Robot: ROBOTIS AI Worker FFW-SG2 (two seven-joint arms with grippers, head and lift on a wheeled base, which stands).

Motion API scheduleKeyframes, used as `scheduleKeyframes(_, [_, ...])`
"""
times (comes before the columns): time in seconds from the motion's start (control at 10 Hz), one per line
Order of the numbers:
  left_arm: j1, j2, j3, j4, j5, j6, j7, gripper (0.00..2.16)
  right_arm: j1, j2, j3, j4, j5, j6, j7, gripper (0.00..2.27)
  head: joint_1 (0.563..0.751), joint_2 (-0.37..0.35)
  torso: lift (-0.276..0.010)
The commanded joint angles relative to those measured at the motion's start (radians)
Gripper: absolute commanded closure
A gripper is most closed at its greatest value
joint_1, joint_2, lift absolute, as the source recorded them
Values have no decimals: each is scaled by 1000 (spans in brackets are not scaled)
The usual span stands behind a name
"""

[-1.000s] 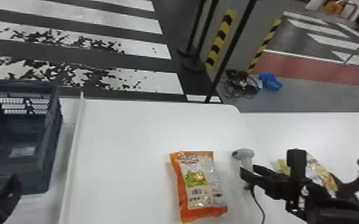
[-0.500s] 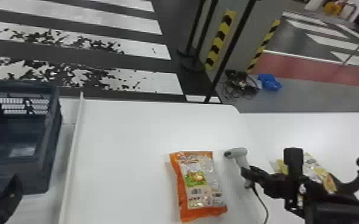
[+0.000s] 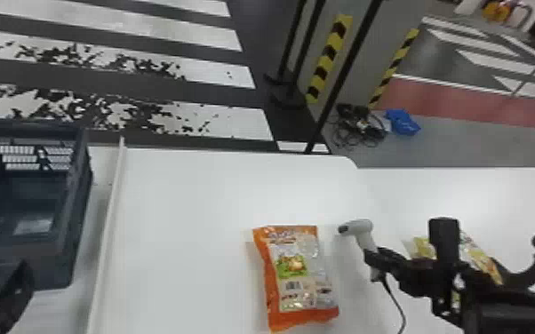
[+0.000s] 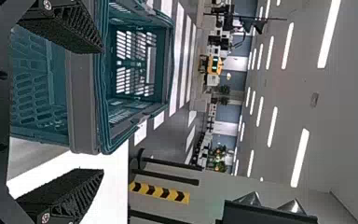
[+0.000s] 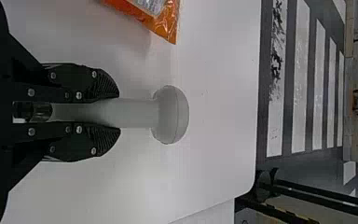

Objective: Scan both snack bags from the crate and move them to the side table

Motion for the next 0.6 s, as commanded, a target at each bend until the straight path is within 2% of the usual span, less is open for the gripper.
scheduleKeyframes(0.0, [0,0,0,0,0,0,0,83,40,29,-22,-103,0,59,-7,2250,695,-350,-99])
scheduleKeyframes(0.5, [-5,1,-3,9,2,0,0,83,221,160,-48,-508,14,323,-57,2250,695,-324,-99])
